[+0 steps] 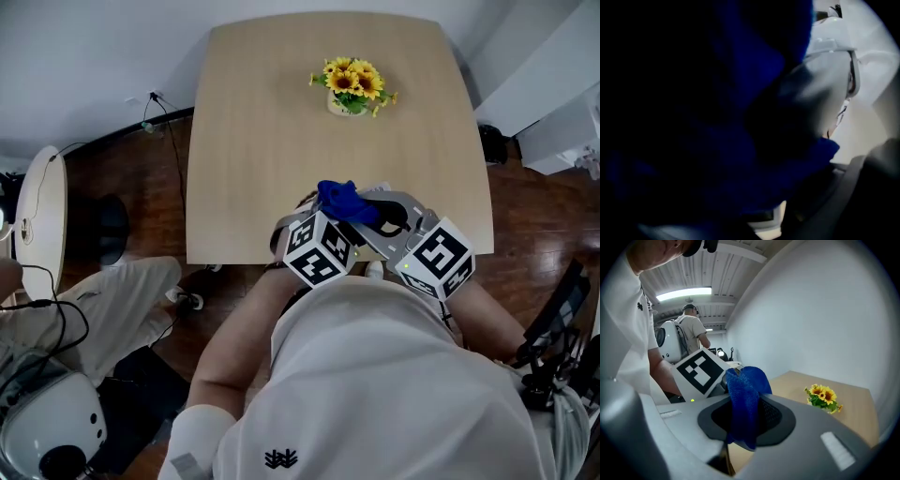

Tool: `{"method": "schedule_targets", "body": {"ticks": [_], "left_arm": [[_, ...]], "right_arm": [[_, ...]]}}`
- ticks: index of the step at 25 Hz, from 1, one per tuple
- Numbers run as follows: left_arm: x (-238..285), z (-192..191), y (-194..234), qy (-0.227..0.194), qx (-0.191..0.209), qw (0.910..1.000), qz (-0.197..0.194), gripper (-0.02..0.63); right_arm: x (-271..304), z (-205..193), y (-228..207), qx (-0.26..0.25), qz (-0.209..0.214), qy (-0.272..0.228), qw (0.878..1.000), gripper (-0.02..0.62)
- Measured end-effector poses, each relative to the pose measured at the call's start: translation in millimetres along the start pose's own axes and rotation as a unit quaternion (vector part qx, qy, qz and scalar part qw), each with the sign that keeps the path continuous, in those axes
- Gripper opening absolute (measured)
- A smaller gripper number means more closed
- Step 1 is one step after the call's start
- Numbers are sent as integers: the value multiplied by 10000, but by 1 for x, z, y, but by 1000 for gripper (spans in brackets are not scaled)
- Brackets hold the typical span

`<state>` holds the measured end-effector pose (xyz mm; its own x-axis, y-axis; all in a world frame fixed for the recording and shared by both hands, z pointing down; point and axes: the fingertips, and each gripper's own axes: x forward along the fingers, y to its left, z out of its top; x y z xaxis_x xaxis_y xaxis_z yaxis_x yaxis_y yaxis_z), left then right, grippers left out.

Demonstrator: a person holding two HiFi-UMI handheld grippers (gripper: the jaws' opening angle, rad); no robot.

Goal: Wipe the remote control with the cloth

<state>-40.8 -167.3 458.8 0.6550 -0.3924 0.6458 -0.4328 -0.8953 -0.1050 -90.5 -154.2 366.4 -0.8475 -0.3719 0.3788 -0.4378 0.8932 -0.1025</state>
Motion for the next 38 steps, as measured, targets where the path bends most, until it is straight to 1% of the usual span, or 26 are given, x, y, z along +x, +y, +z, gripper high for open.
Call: {"method": "schedule_targets", "body": {"ticks": [3, 8, 17, 19, 21, 23, 25, 28, 33, 36, 38], "left_arm": [[-9, -5, 4, -36, -25, 10000, 88, 279], [-23, -22, 2, -86, -72, 9998, 179, 279], [-29, -33, 8, -54, -126, 9998, 143, 279], [-29, -35, 9, -62, -130, 9998, 119, 279], [-27, -36, 10, -65, -140, 9998, 98, 279], [-24, -35, 11, -60, -150, 9998, 68, 279], [-22, -34, 9, -57, -146, 9999, 17, 279], [-18, -33, 5, -61, -115, 9999, -70, 279], [-20, -31, 4, -67, -88, 9999, -131, 279], [-25, -30, 7, -74, -88, 9999, -108, 279], [-30, -34, 9, -64, -95, 9999, -89, 279]], "right_arm": [[6, -10, -3, -6, -84, 85, 9999, 86], [0, -22, -19, -57, -477, 183, 9987, 86], [-37, -28, -77, 168, -1366, 222, 9902, 86], [-44, -29, -84, 207, -1515, 218, 9880, 86], [-49, -24, -86, 225, -1572, 167, 9872, 86], [-49, -16, -79, 210, -1491, 93, 9886, 86], [-43, -6, -64, 155, -1299, 13, 9914, 86], [-25, 5, -34, 65, -904, -76, 9959, 86], [11, 7, 12, 33, -274, -40, 9996, 86], [26, 0, 25, 95, -94, 91, 9999, 86], [32, -5, 27, 150, -74, 144, 9998, 86]]}}
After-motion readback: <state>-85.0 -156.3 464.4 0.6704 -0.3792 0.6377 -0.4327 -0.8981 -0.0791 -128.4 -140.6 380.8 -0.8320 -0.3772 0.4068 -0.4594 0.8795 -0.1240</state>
